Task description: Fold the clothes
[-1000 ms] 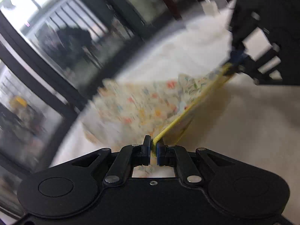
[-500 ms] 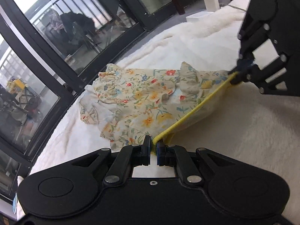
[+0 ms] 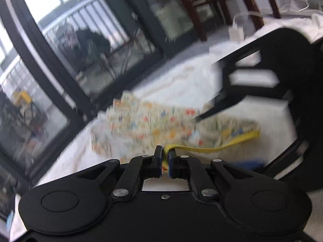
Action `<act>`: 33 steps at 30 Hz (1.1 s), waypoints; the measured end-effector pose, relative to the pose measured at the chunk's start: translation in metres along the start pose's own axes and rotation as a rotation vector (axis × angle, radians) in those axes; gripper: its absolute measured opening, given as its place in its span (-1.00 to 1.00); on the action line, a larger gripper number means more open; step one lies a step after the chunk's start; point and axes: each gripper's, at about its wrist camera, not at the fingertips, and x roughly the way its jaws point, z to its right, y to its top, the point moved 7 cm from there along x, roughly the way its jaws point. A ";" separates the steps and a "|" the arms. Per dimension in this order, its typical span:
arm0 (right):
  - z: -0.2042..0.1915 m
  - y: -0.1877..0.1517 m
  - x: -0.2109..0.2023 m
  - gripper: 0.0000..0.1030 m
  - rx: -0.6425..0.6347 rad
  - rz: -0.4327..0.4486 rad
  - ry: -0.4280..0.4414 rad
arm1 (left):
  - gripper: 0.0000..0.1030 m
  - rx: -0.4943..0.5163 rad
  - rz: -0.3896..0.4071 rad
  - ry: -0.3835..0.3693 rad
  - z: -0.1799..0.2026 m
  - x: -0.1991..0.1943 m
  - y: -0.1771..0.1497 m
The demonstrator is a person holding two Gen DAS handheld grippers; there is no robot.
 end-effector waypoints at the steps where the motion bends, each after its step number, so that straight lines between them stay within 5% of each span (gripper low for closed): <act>1: 0.001 0.009 0.003 0.26 -0.052 0.047 -0.034 | -0.86 -0.008 0.023 0.000 -0.002 -0.003 0.005; 4: 0.009 0.024 0.011 0.23 -0.129 0.117 -0.102 | -0.86 -0.043 0.054 0.015 -0.009 -0.007 0.014; 6: 0.021 0.023 0.021 -0.03 -0.137 0.111 -0.129 | -0.86 -0.038 0.052 0.021 -0.010 -0.006 0.015; 8: 0.033 0.022 0.031 -0.60 -0.143 0.102 -0.156 | -0.85 -0.035 0.030 0.048 -0.010 -0.001 0.011; 10: 0.037 0.017 0.038 -0.70 -0.133 0.084 -0.139 | -0.83 -0.037 -0.004 0.078 -0.011 0.004 0.006; 12: 0.039 0.010 0.046 -0.70 -0.102 0.042 -0.094 | -0.61 -0.069 -0.097 0.119 -0.017 0.013 -0.005; 14: 0.039 0.004 0.043 -0.61 -0.045 0.015 -0.045 | 0.22 -0.118 -0.186 0.158 -0.026 0.016 -0.020; 16: 0.037 -0.001 0.036 -0.49 0.000 0.012 0.003 | 0.46 -0.162 -0.221 0.202 -0.038 0.011 -0.034; 22: -0.015 0.006 0.006 -0.22 -0.187 0.121 0.101 | 0.47 -0.173 -0.346 0.237 -0.048 0.005 -0.072; 28: -0.051 0.014 0.019 -0.12 -0.395 0.114 0.053 | 0.58 -0.138 -0.354 0.207 -0.044 -0.001 -0.081; 29: -0.056 0.012 0.024 -0.25 -0.436 0.106 0.053 | 0.60 -0.130 -0.350 0.200 -0.043 -0.002 -0.082; 31: -0.054 0.013 0.029 -0.99 -0.434 0.108 0.026 | 0.61 -0.114 -0.341 0.182 -0.039 -0.004 -0.081; 33: -0.036 0.017 0.028 -1.00 -0.345 0.096 -0.014 | 0.62 -0.107 -0.329 0.172 -0.036 -0.004 -0.079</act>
